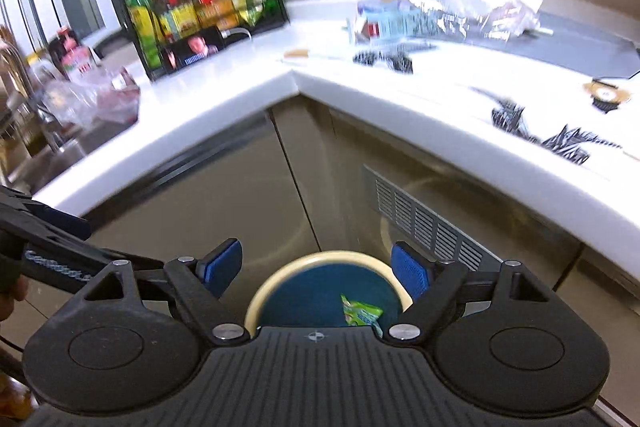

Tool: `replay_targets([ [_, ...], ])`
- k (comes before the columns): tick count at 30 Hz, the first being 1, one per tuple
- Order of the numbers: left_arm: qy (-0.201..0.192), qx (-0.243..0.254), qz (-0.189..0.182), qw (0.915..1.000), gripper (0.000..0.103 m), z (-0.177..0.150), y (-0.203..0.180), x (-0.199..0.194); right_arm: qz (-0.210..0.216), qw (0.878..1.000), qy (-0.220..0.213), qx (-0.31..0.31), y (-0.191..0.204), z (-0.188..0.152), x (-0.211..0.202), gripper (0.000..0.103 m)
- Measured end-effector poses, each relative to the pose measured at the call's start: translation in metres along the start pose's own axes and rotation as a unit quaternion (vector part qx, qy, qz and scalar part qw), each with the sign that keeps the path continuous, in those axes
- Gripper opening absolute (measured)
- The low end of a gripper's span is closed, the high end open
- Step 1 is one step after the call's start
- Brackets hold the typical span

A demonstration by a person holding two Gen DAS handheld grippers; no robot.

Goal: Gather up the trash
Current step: 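Raise both tools back up toward the counter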

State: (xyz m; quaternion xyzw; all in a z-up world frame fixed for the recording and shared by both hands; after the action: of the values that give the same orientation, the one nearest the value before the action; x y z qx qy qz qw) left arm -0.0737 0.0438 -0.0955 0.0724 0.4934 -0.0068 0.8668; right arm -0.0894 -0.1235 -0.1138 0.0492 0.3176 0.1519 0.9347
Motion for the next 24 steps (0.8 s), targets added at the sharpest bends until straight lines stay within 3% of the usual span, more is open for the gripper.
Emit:
replay_targets([
  [8,-0.015,0.007,-0.001,0.9999,0.103,0.003,0.003,-0.073,-0.009,1.000,-0.029,-0.003,-0.006,0.013,-0.030,0.085],
  [24,-0.116,0.055,-0.018,0.9916,0.103,0.046,-0.016,-0.183,-0.052,0.996,-0.071,-0.009,-0.024,0.039,-0.060,0.085],
])
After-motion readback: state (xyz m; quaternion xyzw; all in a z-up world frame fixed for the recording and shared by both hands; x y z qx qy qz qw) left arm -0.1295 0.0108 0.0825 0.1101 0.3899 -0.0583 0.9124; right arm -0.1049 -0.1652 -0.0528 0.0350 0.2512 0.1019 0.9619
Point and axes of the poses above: each gripper's, at about its wrist camera, not at the fingertips, and x roughly the way its jaws point, y to its left, z to its top, the point moved 7 cm from there along x, roughly the way its jaws point, and after that the axes turned 4 degrees about -x, right-handed, at the moved point
